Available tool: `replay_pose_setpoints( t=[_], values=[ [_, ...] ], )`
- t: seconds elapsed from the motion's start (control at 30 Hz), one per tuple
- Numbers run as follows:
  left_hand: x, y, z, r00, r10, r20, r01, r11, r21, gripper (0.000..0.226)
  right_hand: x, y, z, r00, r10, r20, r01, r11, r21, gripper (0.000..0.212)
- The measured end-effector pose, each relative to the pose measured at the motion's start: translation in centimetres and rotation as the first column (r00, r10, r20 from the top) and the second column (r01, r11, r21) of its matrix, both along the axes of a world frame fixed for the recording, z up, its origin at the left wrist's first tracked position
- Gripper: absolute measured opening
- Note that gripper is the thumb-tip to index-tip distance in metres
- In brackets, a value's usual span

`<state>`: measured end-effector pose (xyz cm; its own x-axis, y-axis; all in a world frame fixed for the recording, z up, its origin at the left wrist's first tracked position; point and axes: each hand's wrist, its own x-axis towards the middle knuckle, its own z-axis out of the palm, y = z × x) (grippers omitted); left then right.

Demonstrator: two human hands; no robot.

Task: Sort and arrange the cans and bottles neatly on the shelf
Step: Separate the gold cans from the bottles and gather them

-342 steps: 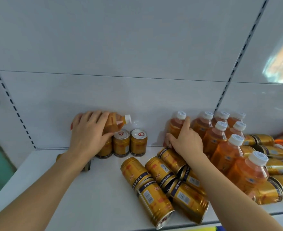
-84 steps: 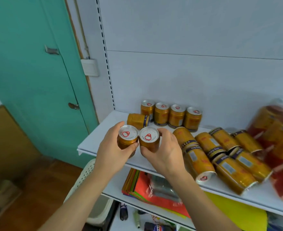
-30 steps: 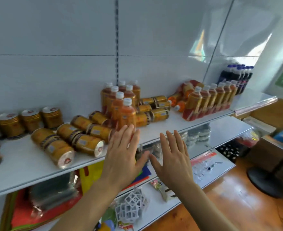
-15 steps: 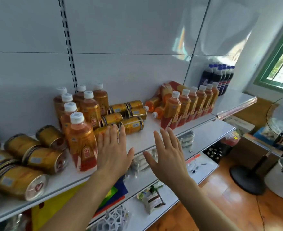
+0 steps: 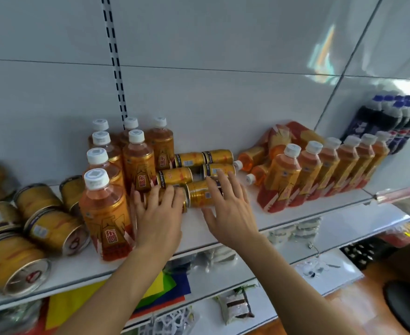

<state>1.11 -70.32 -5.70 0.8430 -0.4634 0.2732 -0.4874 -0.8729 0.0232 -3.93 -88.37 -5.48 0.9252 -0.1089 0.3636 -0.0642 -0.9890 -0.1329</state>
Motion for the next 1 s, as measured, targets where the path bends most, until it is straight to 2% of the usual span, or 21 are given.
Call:
replay_pose_setpoints(
  t=[0.1, 0.23, 0.57, 0.67, 0.77, 0.87, 1.0],
  values=[
    [0.0, -0.3, 0.0, 0.999, -0.028, 0.033, 0.030, 0.998, -0.050, 0.066, 1.6, -1.6, -0.3, 0.993, 0.103, -0.061, -0.105, 0.994, -0.019, 0.079],
    [-0.1, -0.2, -0.2, 0.980, 0.194, -0.041, -0.197, 0.978, -0.068, 0.089, 3.4, -3.7, -0.8, 0.971, 0.200, -0.127, -0.213, 0.972, -0.096, 0.085],
    [-1.8, 0.0, 0.7, 0.961, 0.259, -0.093, -0.269, 0.957, -0.109, 0.084, 4.0, -5.5, -1.6, 0.981, 0.190, 0.047, -0.185, 0.978, -0.097, 0.067],
    [-1.9, -0.5, 1.0, 0.970, 0.234, -0.062, -0.236, 0.972, -0.021, 0.077, 3.6, -5.7, -1.5, 0.982, 0.166, 0.086, -0.165, 0.986, -0.017, 0.069],
    [-1.2, -0.9, 2.0, 0.963, 0.228, -0.142, -0.232, 0.973, -0.007, 0.075, 3.1, -5.6, -1.4, 0.983, 0.139, 0.118, -0.153, 0.981, 0.122, 0.073],
    [-1.1, -0.5, 3.0, 0.949, 0.210, -0.234, -0.241, 0.964, -0.109, 0.079, 2.6, -6.0, -1.9, 0.980, 0.127, 0.155, -0.165, 0.951, 0.263, 0.072],
    [-1.2, -0.2, 4.2, 0.968, 0.172, -0.181, -0.221, 0.927, -0.304, 0.088, 2.0, -5.8, -2.5, 0.992, 0.094, 0.085, -0.122, 0.896, 0.426, 0.072]
  ],
)
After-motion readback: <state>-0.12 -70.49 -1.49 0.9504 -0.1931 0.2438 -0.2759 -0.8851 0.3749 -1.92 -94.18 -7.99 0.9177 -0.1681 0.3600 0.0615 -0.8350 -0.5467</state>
